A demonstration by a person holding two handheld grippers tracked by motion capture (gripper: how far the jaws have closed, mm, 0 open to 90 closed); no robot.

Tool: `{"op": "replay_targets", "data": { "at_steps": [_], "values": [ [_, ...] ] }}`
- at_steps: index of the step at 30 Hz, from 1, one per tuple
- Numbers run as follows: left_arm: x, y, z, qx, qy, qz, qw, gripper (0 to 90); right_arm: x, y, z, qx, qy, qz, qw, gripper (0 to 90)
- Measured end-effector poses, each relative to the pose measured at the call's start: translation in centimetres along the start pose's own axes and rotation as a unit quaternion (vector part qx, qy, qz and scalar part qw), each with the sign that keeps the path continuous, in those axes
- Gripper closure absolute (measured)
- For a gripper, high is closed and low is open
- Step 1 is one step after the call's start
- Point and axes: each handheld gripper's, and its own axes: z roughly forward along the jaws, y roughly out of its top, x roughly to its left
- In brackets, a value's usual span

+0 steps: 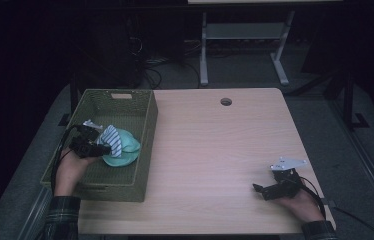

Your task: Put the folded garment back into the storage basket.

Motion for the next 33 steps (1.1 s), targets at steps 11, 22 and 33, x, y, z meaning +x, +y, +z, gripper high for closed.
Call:
{"op": "replay_targets", "data": {
  "at_steps": [11,22,33],
  "values": [
    [-0.2,-0.2,1.3,0.018,0.006,0.005,0.9998,76.1,0.0,0.0,0.0,0.000,0.000,0.000,1.0000,1.5],
    [-0.1,-0.6,2.4,0.053,0.010,0.002,0.9986,73.6,0.0,0.0,0.0,0.000,0.000,0.000,1.0000,1.5],
    [0.0,-0.8,3.6,0.101,0.013,0.003,0.9948,58.5,0.0,0.0,0.0,0.001,0.001,0.001,1.0000,1.5]
  ]
}}
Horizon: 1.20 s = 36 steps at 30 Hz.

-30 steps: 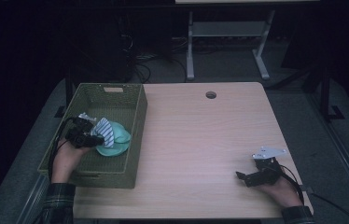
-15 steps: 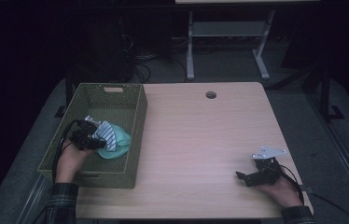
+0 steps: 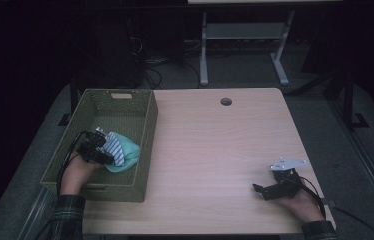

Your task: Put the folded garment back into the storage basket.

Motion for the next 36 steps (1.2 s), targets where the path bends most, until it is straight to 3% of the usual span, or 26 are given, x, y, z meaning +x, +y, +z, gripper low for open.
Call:
{"op": "replay_targets", "data": {
  "at_steps": [3,9,16,22,28,31,36],
  "values": [
    [0.1,0.0,0.0,0.001,0.004,0.000,1.0000,48.5,0.0,0.0,0.0,0.001,0.000,-0.002,1.0000,1.6],
    [0.5,0.0,-0.7,-0.023,-0.013,-0.002,0.9996,31.1,0.0,0.0,0.0,0.001,0.000,-0.001,1.0000,1.5],
    [0.4,0.2,-2.3,-0.044,-0.021,0.005,0.9988,24.9,0.0,0.0,0.0,0.000,0.000,-0.001,1.0000,1.5],
    [-0.2,0.6,-3.8,-0.080,-0.049,0.004,0.9955,19.8,0.0,0.0,0.0,0.001,0.000,-0.001,1.0000,1.5],
    [-1.4,1.2,-5.5,-0.108,-0.048,0.014,0.9928,15.1,0.0,0.0,0.0,0.001,0.000,-0.002,1.0000,1.5],
    [-2.2,1.7,-6.3,-0.135,-0.065,0.015,0.9886,14.6,0.0,0.0,0.0,0.000,0.000,0.000,1.0000,1.5],
    [-3.7,2.4,-7.3,-0.154,-0.071,0.025,0.9851,14.6,0.0,0.0,0.0,0.000,0.000,0.000,1.0000,1.5]
  ]
}}
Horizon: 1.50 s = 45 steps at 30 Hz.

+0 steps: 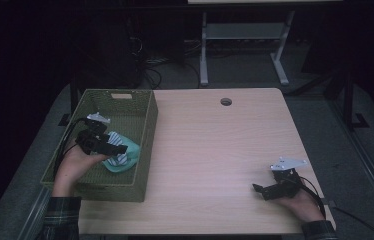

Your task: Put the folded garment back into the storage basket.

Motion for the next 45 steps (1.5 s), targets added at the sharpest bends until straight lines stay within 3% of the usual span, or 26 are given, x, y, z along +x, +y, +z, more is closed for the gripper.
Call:
{"op": "replay_targets", "data": {
  "at_steps": [13,21,27,37,42,45],
  "values": [
    [-4.1,2.3,0.5,-0.047,-0.022,0.038,0.9980,14.6,0.0,0.0,0.0,0.000,0.000,-0.001,1.0000,1.5],
    [-7.2,3.5,1.7,-0.076,-0.056,0.059,0.9938,14.6,0.0,0.0,0.0,0.000,0.000,-0.002,1.0000,1.5],
    [-9.8,4.2,2.9,-0.089,-0.069,0.081,0.9903,14.7,0.0,0.0,0.0,0.000,-0.001,-0.002,1.0000,1.5],
    [-13.4,4.0,4.7,-0.109,-0.095,0.109,0.9835,14.6,0.0,0.0,0.0,0.000,0.000,-0.002,1.0000,1.5],
    [-15.4,3.5,6.3,-0.104,-0.100,0.127,0.9813,14.6,0.0,0.0,0.0,0.000,0.000,-0.003,1.0000,1.6],
    [-16.2,3.1,7.4,-0.095,-0.094,0.139,0.9812,14.6,0.0,0.0,0.0,0.000,0.001,-0.003,1.0000,1.5]
  ]
}}
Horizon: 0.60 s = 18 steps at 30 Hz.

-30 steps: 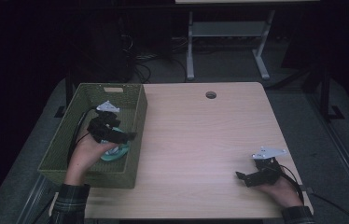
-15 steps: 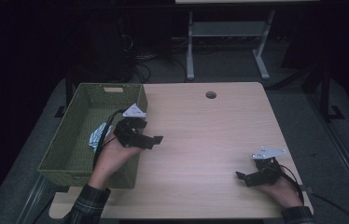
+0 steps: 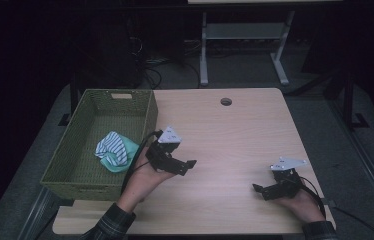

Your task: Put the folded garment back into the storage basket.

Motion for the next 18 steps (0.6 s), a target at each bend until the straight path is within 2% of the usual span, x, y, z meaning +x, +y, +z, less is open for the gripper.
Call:
{"op": "replay_targets", "data": {
  "at_steps": [2,7,18],
  "values": [
    [-0.4,-0.4,0.8,0.004,-0.004,-0.001,1.0000,14.6,0.0,0.0,0.0,0.000,0.000,-0.001,1.0000,1.6],
    [-1.0,-1.6,2.6,0.027,-0.006,0.012,0.9996,14.5,0.0,0.0,0.0,0.000,0.001,-0.003,1.0000,1.5],
    [-1.4,-3.8,5.6,0.044,0.015,0.019,0.9987,14.1,0.0,0.0,0.0,0.000,0.001,-0.003,1.0000,1.6]
  ]
}}
